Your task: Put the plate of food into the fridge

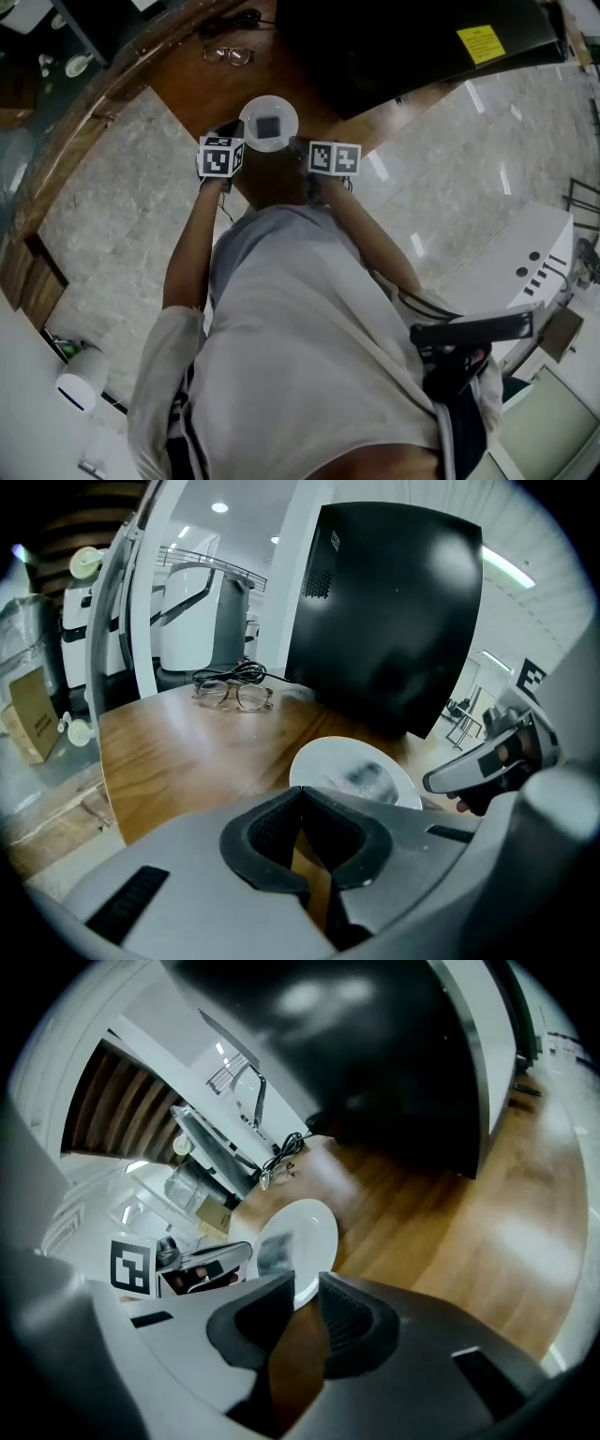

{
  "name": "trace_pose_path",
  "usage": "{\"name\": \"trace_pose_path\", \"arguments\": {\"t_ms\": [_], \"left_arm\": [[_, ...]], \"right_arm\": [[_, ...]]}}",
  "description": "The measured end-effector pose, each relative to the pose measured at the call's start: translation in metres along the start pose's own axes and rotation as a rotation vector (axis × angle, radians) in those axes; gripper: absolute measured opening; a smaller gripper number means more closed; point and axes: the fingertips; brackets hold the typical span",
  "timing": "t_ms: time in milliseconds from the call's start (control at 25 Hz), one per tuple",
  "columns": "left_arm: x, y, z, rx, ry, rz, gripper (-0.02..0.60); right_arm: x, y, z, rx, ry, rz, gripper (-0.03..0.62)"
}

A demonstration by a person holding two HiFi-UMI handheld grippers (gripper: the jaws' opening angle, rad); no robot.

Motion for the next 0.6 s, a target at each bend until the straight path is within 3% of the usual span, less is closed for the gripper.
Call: {"name": "trace_pose_path", "arguments": {"t_ms": [80, 440, 600], "left_arm": [[-0.002, -0.002, -0.002, 0.008, 0.003, 0.003, 0.018], [-0.002, -0.003, -0.006, 0.017, 0.010, 0.032, 0.018], [-0.001, -0.005, -0.008, 0.014, 0.012, 0.037, 0.018]], "right_arm": [[0.002, -0.004, -0.003, 0.006, -0.030, -0.010, 0.132], [0.011, -0.011, 0.003, 0.014, -0.181, -0.039, 0.133], [0.009, -0.013, 0.002, 0.043, -0.266, -0.103, 0.132]]}}
Point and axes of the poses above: the fingertips, and each gripper's own axes: y backward along the fingers, x to its right, z out of its underside, and after that the axes turned 10 degrees about y, right-handed
